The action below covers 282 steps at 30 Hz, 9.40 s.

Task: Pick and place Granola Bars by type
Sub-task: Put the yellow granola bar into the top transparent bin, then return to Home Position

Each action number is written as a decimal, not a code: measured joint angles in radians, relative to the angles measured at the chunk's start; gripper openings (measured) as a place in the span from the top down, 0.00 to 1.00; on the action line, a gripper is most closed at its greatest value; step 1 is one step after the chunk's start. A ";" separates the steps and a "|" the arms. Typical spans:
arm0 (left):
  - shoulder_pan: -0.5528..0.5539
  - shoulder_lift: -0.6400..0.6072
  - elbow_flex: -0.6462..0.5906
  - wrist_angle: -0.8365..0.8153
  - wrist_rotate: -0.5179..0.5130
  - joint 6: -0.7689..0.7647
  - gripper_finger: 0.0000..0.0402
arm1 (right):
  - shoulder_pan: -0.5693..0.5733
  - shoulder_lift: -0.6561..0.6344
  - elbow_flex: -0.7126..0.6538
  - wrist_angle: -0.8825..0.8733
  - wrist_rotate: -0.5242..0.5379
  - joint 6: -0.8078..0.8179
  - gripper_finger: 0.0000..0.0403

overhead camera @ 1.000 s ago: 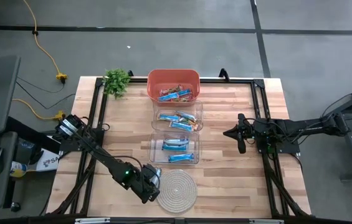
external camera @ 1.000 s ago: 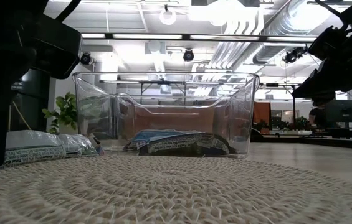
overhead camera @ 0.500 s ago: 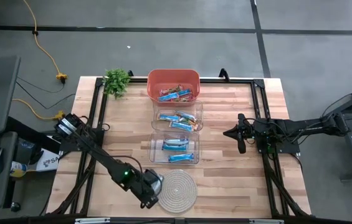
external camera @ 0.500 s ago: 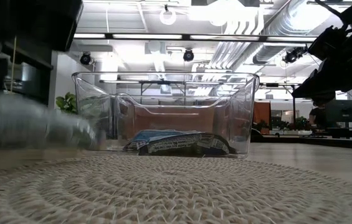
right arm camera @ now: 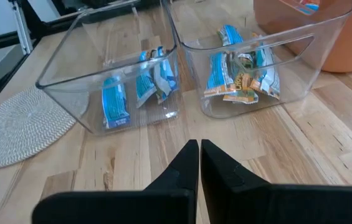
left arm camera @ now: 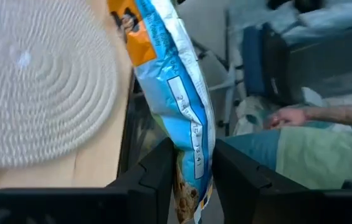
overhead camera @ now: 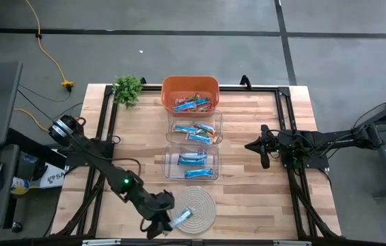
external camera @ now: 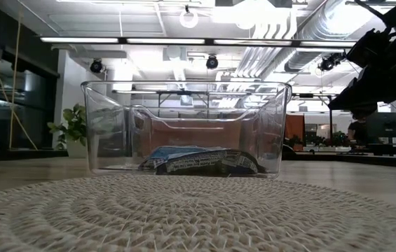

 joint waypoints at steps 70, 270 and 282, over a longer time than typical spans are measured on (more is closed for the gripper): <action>0.784 0.288 0.443 -0.693 -0.850 1.700 0.75 | 0.000 0.000 0.000 -0.001 0.000 0.000 1.00; 0.452 -1.567 -1.119 0.128 -0.145 0.976 1.00 | 0.000 0.000 0.000 -0.002 0.000 0.000 1.00; 0.452 -1.567 -1.119 0.128 -0.145 0.976 1.00 | 0.000 0.000 0.000 -0.001 0.000 0.000 1.00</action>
